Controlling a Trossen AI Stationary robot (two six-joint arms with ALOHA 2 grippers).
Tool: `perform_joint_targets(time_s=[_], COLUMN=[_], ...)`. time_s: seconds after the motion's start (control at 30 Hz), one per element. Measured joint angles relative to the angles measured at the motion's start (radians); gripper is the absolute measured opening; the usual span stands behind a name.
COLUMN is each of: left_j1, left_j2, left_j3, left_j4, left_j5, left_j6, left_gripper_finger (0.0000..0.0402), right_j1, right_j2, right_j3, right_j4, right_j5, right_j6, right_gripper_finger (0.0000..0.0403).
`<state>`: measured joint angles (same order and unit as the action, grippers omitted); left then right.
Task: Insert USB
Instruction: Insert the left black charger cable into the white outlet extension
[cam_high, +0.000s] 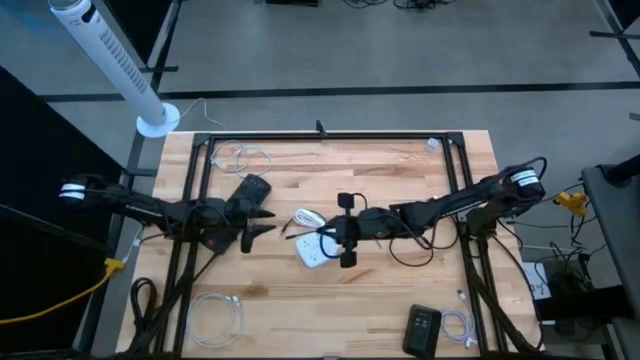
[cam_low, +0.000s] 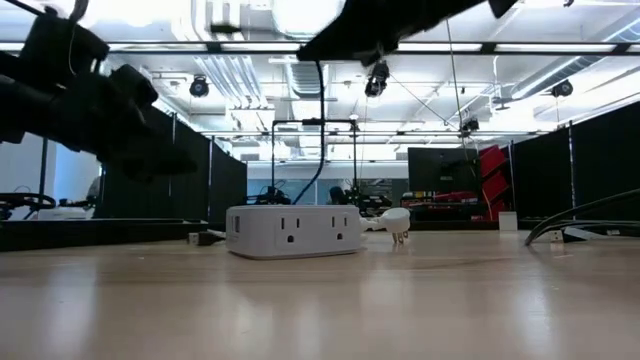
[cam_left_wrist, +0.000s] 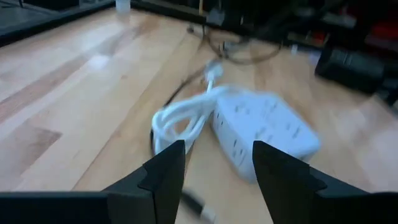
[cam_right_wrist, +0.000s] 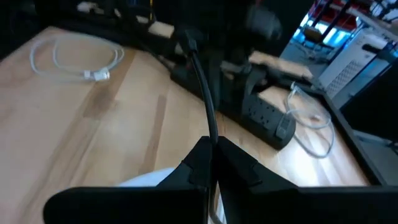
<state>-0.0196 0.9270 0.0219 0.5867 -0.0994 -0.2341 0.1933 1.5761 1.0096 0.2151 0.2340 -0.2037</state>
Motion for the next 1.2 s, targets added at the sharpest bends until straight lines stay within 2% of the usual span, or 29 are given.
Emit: perform_joint_targets(time_s=[0.17,0.3,0.43,0.53,0.63,0.77,1.0,1.2], left_j1=[0.000,0.000,0.003,0.000,0.000,0.001,0.001,0.003], left_j2=[0.109,0.183,0.229,0.271,0.333,0.439,0.590,0.657], left_j3=[0.000,0.000,0.046,0.124,0.234,0.369,0.517,0.613], left_j4=[0.008,0.091,0.106,-0.022,-0.234,-0.474,-0.542,-0.689], left_j5=[-0.068,-0.073,-0.146,-0.138,-0.097,-0.100,-0.102,-0.124], left_j6=[0.135,0.244,0.111,0.021,-0.029,-0.086,-0.154,-0.218], left_gripper_finger=[0.0162,0.0155,0.0147,0.0140,0.0133,0.0125,0.0115,0.0115], right_j1=[0.005,0.005,0.005,0.003,-0.003,-0.009,-0.008,-0.008], right_j2=[-0.046,-0.052,-0.042,-0.030,-0.021,-0.010,-0.010,-0.009], right_j3=[0.000,0.000,0.000,0.000,0.000,0.000,0.000,0.000], right_j4=[-0.002,-0.006,-0.005,-0.006,-0.006,-0.010,-0.071,-0.102], right_j5=[-0.001,-0.005,0.002,0.011,0.045,0.056,0.055,0.055], right_j6=[-0.014,-0.015,-0.016,-0.006,-0.007,-0.006,0.025,0.044], right_gripper_finger=[0.0002,0.0002,0.0002,0.0002,0.0002,0.0002,0.0002,0.0002])
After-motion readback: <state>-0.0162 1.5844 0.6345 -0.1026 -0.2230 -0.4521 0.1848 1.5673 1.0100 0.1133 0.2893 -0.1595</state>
